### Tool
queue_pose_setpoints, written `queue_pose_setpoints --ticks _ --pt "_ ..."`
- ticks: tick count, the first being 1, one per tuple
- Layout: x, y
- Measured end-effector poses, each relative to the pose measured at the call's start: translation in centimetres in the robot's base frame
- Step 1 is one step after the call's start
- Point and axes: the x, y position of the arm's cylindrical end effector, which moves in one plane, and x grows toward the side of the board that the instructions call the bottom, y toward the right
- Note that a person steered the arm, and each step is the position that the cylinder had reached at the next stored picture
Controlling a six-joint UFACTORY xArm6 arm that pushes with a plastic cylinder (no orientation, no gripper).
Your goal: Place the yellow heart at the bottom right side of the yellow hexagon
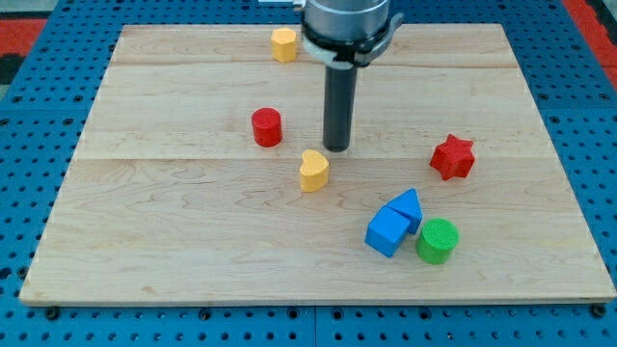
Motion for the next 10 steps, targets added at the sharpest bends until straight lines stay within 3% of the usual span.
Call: queue_pose_setpoints --ticks 2,3,4,5,7,9,10 --pt "5.1 2.2" --pt "1.8 -0.5" --pt "6.0 0.3" --pt "8.1 -5.0" --pt "-0.5 -6.6" --pt "-0.7 -6.8" --pt "3.4 -8.1"
